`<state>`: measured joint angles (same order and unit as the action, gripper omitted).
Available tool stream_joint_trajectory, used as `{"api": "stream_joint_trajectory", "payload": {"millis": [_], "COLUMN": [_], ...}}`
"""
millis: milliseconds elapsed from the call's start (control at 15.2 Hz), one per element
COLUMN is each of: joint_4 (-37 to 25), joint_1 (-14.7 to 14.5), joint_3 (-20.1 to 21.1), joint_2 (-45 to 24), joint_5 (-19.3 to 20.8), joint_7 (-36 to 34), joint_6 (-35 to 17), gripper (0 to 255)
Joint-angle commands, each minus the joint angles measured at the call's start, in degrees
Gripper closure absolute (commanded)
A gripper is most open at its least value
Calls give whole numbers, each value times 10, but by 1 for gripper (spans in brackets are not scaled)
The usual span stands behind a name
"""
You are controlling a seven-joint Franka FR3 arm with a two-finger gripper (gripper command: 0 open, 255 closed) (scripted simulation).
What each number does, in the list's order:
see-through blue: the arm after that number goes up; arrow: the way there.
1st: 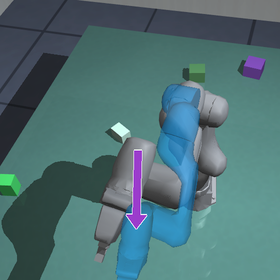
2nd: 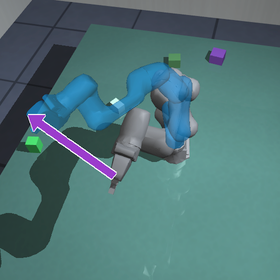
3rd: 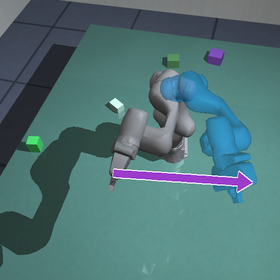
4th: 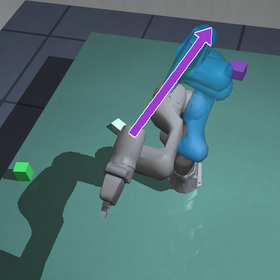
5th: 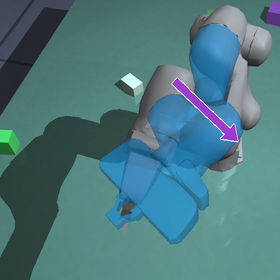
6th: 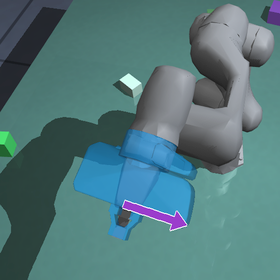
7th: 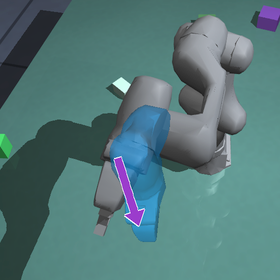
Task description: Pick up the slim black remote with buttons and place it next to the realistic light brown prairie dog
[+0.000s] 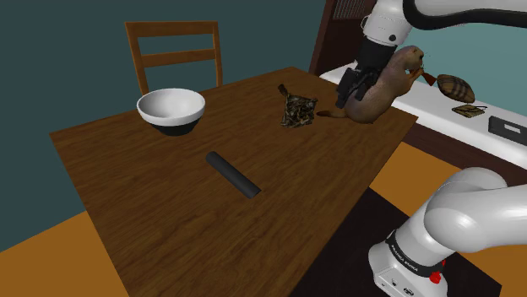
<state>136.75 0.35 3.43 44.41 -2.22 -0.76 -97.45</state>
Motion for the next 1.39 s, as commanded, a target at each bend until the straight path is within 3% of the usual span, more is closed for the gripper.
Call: {"api": "stream_joint_trajectory", "payload": {"millis": [0, 792, 1320], "joint_4": [0, -10, -65], "joint_1": [0, -51, -71], "joint_3": [0, 124, 204], "joint_2": [0, -126, -252], "joint_5": [0, -78, -93], "joint_7": [0, -121, -204], "joint_6": [0, -102, -168], "gripper": [0, 0, 0]}}
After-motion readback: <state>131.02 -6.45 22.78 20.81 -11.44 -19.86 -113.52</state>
